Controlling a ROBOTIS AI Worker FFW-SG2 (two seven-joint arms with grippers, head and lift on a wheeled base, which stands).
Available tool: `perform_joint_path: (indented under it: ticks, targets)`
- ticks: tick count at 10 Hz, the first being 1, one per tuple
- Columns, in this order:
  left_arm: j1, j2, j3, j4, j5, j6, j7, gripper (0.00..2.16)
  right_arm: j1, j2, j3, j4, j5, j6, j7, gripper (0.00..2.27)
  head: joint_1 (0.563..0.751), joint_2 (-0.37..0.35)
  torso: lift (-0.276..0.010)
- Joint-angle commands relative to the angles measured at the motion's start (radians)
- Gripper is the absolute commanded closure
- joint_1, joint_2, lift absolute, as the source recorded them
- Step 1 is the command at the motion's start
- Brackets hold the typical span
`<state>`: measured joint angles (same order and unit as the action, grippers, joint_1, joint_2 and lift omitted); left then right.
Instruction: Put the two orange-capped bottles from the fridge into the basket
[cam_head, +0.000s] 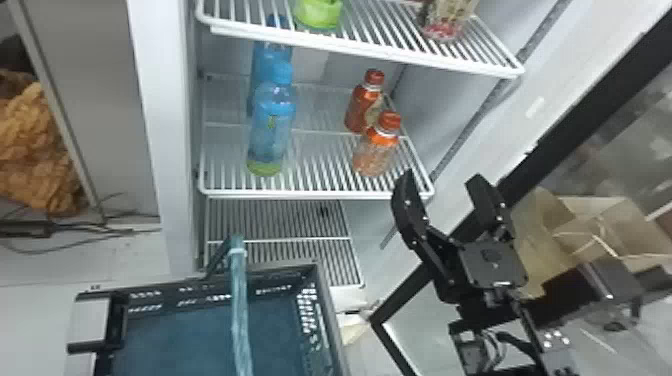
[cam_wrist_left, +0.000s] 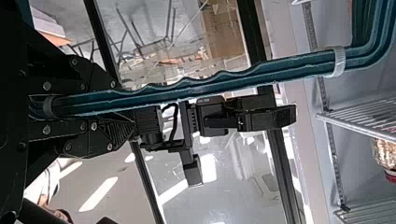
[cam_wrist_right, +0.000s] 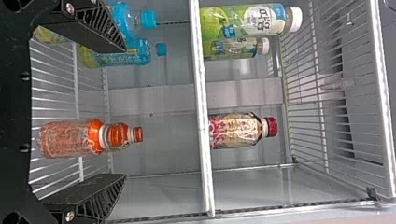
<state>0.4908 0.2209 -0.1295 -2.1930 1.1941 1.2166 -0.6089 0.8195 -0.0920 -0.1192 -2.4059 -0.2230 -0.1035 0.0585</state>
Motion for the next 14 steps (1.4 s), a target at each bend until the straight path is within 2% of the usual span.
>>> perform_joint_path:
  ticks: [1, 9, 11, 14]
  targets:
    - [0.0, 0.0, 0.0, 0.0, 0.0, 0.001, 0.0, 1.19, -0.002, -0.002, 0.002, -0.001, 0.0, 0.0, 0.001, 0.09, 0.695, -0.35, -0.235]
    - [0.005, -0.002, 0.004, 0.0, -0.004, 0.003, 0.0, 1.19, -0.019, -0.002, -0.006, 0.039, -0.004, -0.027, 0.001, 0.12, 0.695, -0.35, -0.235]
    - [0.005, -0.003, 0.004, 0.0, -0.004, 0.006, 0.001, 1.19, -0.051, -0.002, -0.008, 0.098, -0.038, -0.027, 0.014, 0.12, 0.695, -0.35, -0.235]
    - [0.01, -0.003, 0.004, 0.003, 0.01, 0.003, 0.001, 1.19, -0.147, -0.003, -0.022, 0.228, 0.02, -0.051, 0.032, 0.12, 0.695, -0.35, -0.235]
